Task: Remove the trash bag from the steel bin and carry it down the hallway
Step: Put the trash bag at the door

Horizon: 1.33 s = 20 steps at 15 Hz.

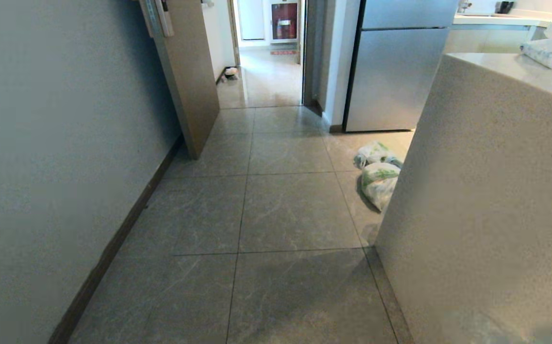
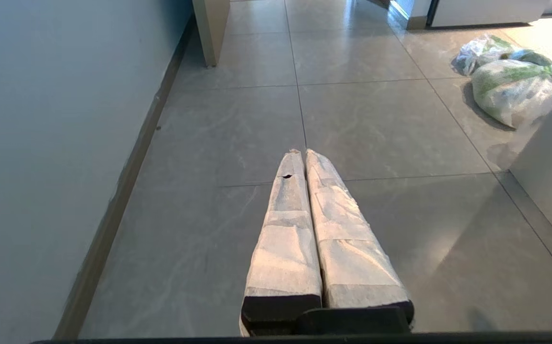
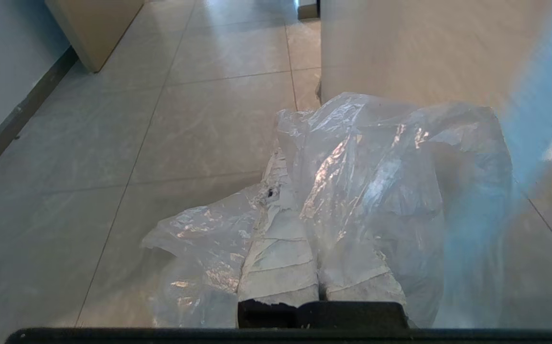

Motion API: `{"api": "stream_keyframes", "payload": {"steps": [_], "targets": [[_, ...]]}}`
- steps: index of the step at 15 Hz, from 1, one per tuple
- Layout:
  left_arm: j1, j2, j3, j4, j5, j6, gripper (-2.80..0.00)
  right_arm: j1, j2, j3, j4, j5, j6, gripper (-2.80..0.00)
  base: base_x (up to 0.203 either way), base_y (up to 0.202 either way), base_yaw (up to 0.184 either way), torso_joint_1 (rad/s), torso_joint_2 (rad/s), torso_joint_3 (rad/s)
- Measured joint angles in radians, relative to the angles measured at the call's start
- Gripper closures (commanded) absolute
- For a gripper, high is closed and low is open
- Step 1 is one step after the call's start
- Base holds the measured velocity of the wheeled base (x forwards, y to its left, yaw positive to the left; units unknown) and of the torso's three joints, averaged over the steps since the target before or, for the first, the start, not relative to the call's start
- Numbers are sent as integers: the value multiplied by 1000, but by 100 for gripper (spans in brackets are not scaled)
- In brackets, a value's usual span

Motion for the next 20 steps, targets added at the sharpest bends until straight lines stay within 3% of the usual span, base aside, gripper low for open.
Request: {"api": "stream_keyframes", "payload": {"steps": [20], "targets": [[0,0,0,0,0,0,0,0,0,0,0,0,0,0,189,0,0,2,2,2]]}}
